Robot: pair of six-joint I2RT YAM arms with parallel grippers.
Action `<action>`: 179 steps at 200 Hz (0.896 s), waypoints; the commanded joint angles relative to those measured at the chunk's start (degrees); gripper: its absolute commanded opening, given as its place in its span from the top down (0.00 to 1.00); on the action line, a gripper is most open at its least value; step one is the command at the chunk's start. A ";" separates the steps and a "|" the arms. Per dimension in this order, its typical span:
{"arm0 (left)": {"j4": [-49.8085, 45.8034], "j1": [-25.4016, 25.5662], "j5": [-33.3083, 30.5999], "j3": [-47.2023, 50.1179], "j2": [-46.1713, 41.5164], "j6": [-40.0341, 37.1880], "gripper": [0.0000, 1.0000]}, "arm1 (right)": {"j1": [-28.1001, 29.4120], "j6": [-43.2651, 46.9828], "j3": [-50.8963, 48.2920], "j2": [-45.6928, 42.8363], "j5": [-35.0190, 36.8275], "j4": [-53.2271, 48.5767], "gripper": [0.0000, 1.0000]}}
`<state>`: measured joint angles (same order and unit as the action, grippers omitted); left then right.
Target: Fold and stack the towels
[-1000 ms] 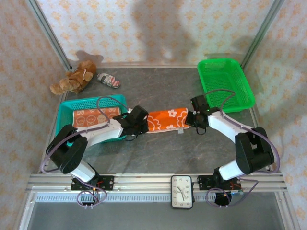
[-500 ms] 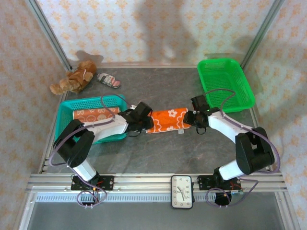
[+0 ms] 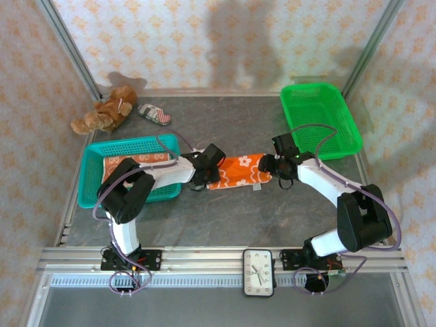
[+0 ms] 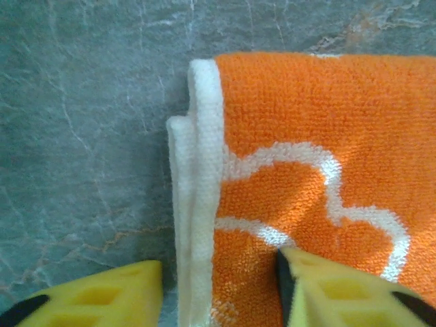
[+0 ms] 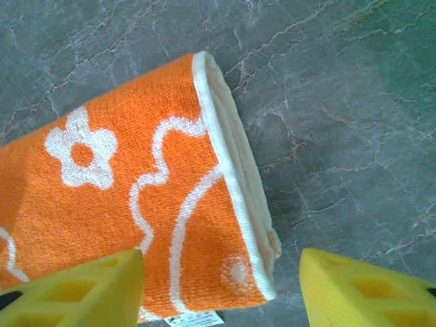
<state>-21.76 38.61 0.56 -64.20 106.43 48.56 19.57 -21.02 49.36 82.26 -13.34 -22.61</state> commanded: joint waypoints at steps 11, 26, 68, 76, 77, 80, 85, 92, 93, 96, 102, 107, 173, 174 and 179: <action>1.66 0.76 -0.17 -1.45 5.74 -0.28 0.83 | 0.21 -0.68 1.14 -2.54 1.12 1.23 0.29; -0.41 0.76 -1.58 -2.17 4.52 -1.28 1.00 | 0.20 -1.01 1.17 -3.41 1.60 1.25 0.25; -12.81 0.72 -7.32 -8.17 -2.56 -7.19 1.00 | 0.28 -2.11 1.69 -5.46 3.04 0.91 0.01; -16.15 0.68 -8.80 -9.99 -3.79 -8.49 1.00 | 0.21 -2.23 1.86 -5.70 3.21 0.81 0.01; -16.45 0.68 -8.98 -10.25 -3.91 -8.70 1.00 | 0.21 -2.23 1.86 -5.70 3.21 0.81 0.01; -18.09 0.63 -9.49 -10.98 -4.32 -9.26 1.00 | 0.25 -2.34 1.97 -5.83 3.30 0.81 0.00; -20.05 0.67 -10.31 -11.98 -5.12 -10.20 1.00 | 0.23 -2.36 2.05 -5.95 3.39 0.84 0.01; -22.46 0.68 -11.40 -13.19 -6.25 -11.53 1.00 | 0.27 -2.53 2.18 -6.06 3.57 0.90 0.01; -22.76 0.68 -11.56 -13.30 -6.42 -11.72 1.00 | 0.28 -2.58 2.21 -6.14 3.62 0.90 0.01; -23.52 0.68 -11.94 -13.85 -7.06 -12.25 1.00 | 0.27 -2.62 2.27 -6.22 3.72 0.78 0.01; -25.25 0.55 -12.45 -14.75 -8.17 -13.32 1.00 | 0.29 -2.79 2.32 -6.30 3.92 0.89 0.01; -26.75 0.38 -12.74 -15.52 -9.05 -14.35 1.00 | 0.26 -2.83 2.39 -6.24 4.02 0.97 0.01; -47.33 -3.06 -20.96 -24.45 -19.54 -26.92 1.00 | 1.37 -3.44 3.47 -4.90 4.48 3.38 0.01; -47.50 -3.17 -21.00 -24.51 -19.74 -27.06 1.00 | 1.40 -3.39 3.55 -4.86 4.47 3.41 0.01; -48.14 -3.79 -21.06 -24.75 -20.77 -27.93 1.00 | 1.71 -3.26 3.85 -4.60 4.53 3.60 0.01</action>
<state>-57.98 37.34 -14.15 -86.67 90.26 27.27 19.90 -24.03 50.65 77.49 -10.92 -21.28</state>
